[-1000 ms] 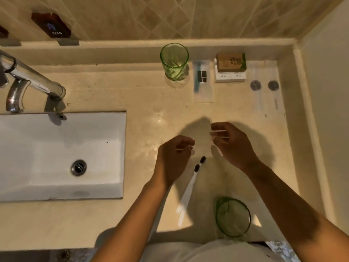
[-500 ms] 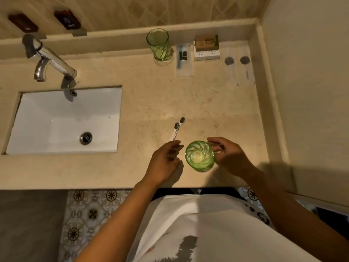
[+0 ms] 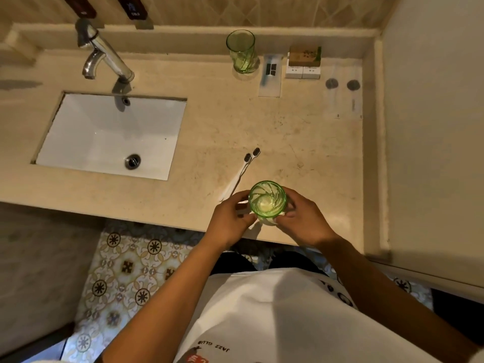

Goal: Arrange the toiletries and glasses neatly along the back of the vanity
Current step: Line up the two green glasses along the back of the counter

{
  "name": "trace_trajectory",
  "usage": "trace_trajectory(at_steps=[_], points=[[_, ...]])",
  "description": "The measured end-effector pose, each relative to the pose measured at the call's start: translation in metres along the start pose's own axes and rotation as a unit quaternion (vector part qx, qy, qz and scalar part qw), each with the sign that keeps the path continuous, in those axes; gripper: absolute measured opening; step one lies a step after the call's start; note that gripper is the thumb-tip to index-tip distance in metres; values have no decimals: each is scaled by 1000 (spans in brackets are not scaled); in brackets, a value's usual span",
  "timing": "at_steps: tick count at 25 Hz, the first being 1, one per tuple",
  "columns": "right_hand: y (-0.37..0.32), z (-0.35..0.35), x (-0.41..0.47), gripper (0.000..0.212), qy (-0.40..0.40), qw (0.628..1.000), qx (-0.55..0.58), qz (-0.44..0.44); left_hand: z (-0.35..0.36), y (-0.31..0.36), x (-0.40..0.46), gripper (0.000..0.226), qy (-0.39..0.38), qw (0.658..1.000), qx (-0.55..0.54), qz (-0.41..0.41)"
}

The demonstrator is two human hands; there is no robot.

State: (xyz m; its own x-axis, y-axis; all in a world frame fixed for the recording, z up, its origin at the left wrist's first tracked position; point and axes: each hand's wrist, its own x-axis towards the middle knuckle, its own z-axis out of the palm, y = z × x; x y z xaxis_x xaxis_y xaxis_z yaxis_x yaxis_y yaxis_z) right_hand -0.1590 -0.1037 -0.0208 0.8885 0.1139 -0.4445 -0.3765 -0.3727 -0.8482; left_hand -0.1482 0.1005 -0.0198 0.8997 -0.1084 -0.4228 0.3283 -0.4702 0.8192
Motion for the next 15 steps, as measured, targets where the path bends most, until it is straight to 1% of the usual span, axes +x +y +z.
trace_trajectory(at_steps=[5,8,11,13,15], points=[[-15,15,6,70,3,1000,29,2,-26,-7,0,58,-8,998,-56,-2],[-33,31,27,71,15,999,40,4,-50,-9,10,59,6,995,-95,0],[-63,57,58,70,27,998,56,-9,-90,-15,31,50,31,989,-142,5],[-82,78,80,67,41,997,62,-12,-121,-19,48,44,31,986,-161,11],[-99,97,102,67,59,996,64,-7,-150,-21,67,42,26,987,-160,19]])
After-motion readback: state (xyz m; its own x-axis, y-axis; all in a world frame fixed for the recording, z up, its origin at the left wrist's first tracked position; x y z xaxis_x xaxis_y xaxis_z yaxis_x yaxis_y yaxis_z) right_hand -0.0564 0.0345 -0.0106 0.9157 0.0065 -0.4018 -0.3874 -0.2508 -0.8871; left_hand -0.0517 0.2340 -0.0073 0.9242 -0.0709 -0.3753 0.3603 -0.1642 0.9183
